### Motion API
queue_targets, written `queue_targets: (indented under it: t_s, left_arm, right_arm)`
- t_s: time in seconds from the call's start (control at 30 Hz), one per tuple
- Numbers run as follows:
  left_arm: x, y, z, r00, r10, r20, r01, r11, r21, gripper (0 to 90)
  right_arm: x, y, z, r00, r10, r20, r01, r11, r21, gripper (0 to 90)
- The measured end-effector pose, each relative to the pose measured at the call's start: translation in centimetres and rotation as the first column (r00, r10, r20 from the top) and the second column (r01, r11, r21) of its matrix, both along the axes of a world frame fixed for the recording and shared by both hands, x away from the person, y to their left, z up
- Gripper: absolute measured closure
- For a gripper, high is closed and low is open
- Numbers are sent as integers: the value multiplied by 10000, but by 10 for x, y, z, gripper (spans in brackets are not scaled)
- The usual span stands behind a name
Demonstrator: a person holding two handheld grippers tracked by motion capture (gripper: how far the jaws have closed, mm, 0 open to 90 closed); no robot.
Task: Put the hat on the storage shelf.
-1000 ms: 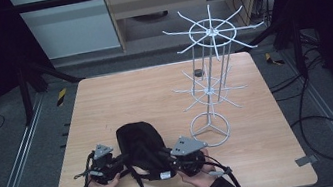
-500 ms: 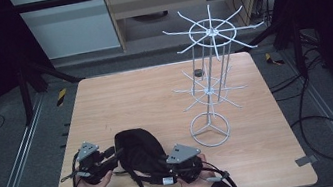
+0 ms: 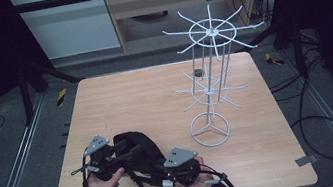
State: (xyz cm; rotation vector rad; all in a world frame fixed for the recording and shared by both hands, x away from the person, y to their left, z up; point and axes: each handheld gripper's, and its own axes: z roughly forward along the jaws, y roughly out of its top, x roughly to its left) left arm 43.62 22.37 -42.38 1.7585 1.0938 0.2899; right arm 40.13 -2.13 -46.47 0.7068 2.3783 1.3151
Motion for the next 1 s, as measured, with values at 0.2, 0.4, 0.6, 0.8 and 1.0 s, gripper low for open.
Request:
queue_targets:
  t_s: [0.2,0.4,0.6,0.8,1.0]
  left_arm:
    - [7,-9,-5,9995,-2,-304,-3,9999,-167,294]
    - [13,-15,-6,9991,75,-413,-86,9996,-274,338]
    - [18,-21,-9,9975,-107,-704,79,9992,-405,472]
    - [16,-25,-9,9969,-321,-720,286,9984,-487,647]
    - [9,-21,1,9979,-561,-336,522,9928,-1079,760]
  right_arm:
    - [-2,2,-2,9998,180,-31,-180,9998,-72,789]
    - [-2,3,-3,9995,301,-137,-303,9995,-129,790]
    - [-3,4,-4,9986,489,-222,-493,9987,-158,788]
    - [-3,3,-5,9983,513,-269,-517,9986,-137,773]
    - [-2,-4,3,9973,539,-497,-523,9981,330,681]
